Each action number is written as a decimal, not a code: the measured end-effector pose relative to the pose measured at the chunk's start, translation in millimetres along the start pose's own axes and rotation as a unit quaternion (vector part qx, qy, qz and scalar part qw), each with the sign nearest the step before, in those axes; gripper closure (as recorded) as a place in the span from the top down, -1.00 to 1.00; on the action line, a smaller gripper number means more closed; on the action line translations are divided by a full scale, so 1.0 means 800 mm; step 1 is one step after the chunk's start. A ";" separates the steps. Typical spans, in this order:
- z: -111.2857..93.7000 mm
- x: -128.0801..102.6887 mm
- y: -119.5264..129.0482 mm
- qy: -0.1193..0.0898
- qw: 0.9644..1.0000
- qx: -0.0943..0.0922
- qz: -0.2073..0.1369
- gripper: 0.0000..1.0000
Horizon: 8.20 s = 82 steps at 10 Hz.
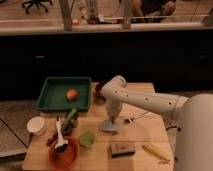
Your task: Wipe table surface with towel
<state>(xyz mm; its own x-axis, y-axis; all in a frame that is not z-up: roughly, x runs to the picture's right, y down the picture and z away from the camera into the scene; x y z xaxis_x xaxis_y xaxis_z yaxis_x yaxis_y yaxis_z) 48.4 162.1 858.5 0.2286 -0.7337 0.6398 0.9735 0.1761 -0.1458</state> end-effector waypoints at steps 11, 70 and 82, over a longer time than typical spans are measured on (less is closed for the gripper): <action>0.012 -0.060 -0.054 -0.029 0.996 0.011 -0.085 -1.00; 0.011 0.005 -0.053 -0.010 0.995 0.008 -0.095 -1.00; 0.021 0.003 0.001 -0.030 0.997 0.004 -0.065 -1.00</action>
<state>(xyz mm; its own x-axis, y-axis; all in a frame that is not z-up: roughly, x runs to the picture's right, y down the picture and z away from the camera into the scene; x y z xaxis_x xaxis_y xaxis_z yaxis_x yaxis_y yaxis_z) 50.0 171.0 872.5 0.1003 -0.7098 0.6972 0.9947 0.0882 -0.0533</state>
